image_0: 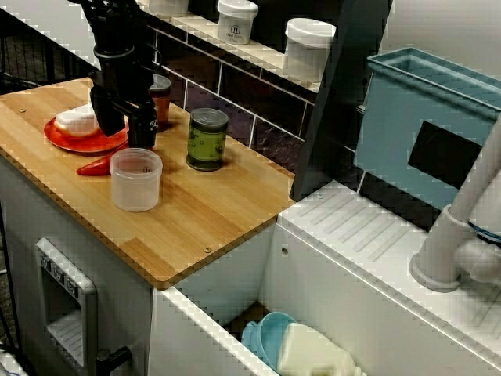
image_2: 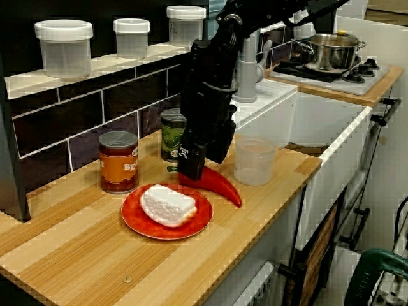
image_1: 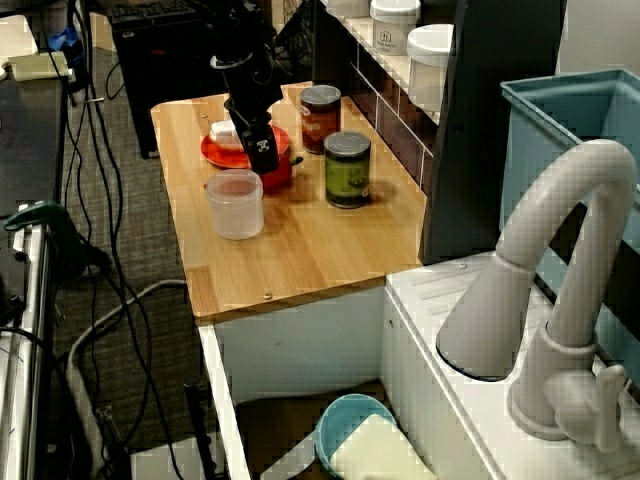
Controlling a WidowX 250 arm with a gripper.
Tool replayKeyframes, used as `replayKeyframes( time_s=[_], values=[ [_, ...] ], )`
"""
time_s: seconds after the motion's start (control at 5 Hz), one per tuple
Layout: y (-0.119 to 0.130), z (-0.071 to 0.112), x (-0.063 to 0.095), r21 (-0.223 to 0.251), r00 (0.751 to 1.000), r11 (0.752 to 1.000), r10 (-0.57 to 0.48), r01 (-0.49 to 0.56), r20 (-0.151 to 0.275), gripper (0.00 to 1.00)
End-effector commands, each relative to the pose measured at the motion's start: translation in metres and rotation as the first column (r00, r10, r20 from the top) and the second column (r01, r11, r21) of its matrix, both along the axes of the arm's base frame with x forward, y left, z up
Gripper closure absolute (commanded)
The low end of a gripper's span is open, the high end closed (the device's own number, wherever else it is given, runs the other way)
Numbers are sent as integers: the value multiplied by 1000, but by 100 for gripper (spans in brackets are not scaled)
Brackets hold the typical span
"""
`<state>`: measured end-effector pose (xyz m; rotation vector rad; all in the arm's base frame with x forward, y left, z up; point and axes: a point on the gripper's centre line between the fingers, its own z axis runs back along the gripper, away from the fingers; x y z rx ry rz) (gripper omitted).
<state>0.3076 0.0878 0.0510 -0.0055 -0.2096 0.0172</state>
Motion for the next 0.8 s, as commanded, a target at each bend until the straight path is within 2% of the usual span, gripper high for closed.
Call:
replayKeyframes(
  time_s=[0.0,0.6],
  values=[
    [8,7,0,12,999,1000,22,-22,33,0],
    [4,-2,0,13,998,999,43,-43,52,0]
  ],
)
